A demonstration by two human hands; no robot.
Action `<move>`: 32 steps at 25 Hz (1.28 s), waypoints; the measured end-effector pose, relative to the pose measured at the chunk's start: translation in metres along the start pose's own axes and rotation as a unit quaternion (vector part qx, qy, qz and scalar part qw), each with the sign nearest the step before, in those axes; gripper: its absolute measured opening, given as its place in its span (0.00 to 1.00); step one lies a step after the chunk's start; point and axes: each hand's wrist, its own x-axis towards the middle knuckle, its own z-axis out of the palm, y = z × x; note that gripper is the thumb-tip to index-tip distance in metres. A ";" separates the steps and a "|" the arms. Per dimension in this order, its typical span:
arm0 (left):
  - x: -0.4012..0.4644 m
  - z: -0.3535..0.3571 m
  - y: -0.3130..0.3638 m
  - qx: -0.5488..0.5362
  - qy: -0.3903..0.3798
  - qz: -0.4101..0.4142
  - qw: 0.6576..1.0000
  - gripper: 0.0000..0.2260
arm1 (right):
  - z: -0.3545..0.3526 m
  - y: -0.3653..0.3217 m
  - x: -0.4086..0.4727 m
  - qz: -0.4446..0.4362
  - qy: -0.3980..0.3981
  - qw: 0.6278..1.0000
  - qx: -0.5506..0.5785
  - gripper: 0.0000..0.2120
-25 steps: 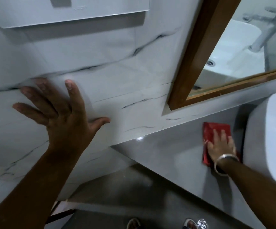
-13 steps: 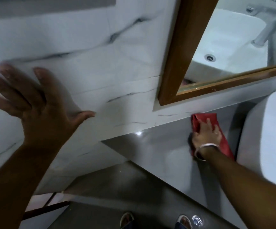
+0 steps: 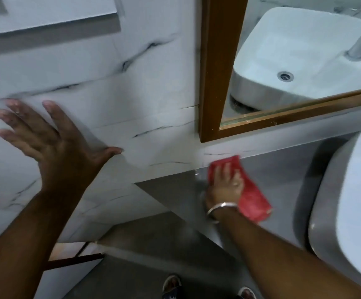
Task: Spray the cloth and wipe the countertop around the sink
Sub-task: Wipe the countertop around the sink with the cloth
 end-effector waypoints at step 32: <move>-0.138 0.117 0.198 0.028 -0.365 0.531 0.764 0.24 | -0.055 0.071 -0.140 0.012 -0.145 0.989 0.010 0.14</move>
